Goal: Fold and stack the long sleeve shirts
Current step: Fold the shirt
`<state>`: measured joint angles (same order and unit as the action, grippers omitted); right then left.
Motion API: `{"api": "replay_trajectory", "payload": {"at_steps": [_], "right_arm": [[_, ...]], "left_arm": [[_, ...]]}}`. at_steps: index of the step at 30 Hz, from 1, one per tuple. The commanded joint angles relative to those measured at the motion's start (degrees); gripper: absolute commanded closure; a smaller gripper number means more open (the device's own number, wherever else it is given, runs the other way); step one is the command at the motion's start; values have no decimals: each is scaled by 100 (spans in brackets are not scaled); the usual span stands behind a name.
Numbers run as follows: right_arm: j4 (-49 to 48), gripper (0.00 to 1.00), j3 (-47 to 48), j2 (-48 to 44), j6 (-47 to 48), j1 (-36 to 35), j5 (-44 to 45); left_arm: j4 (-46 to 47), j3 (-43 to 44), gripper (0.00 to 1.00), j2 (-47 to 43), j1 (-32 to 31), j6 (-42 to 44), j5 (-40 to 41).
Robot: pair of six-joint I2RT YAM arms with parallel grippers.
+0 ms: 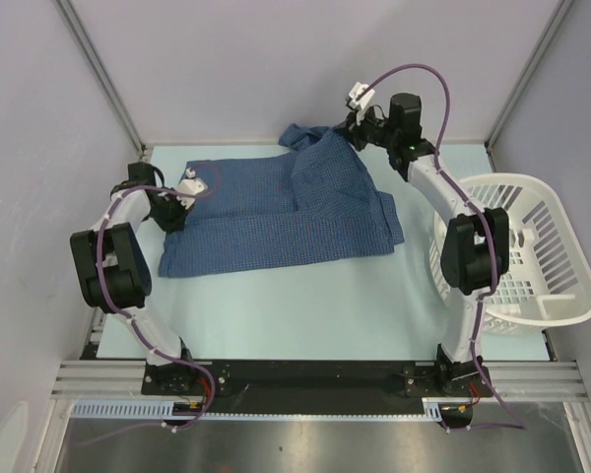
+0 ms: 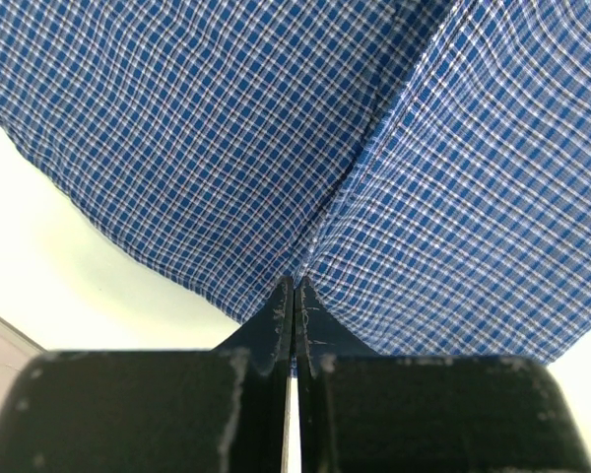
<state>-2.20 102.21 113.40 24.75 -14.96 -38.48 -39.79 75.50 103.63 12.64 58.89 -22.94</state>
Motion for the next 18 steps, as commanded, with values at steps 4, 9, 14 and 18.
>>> {"api": "replay_trajectory", "payload": {"at_steps": [4, 9, 14, 18], "right_arm": [[-467, 77, 96, 630, 152, -297, 918], [1579, 29, 501, 429, 30, -157, 1343], [3712, 28, 3, -335, -172, 177, 896], [4534, 37, -849, -626, -137, 204, 833]], "left_arm": [[481, 140, 77, 131, -16, -966, 517], [525, -9, 55, -518, 167, -1389, 511], [-579, -729, 52, -1624, 221, -258, -297], [-758, -1642, 50, -2144, 54, 569, -160]]}}
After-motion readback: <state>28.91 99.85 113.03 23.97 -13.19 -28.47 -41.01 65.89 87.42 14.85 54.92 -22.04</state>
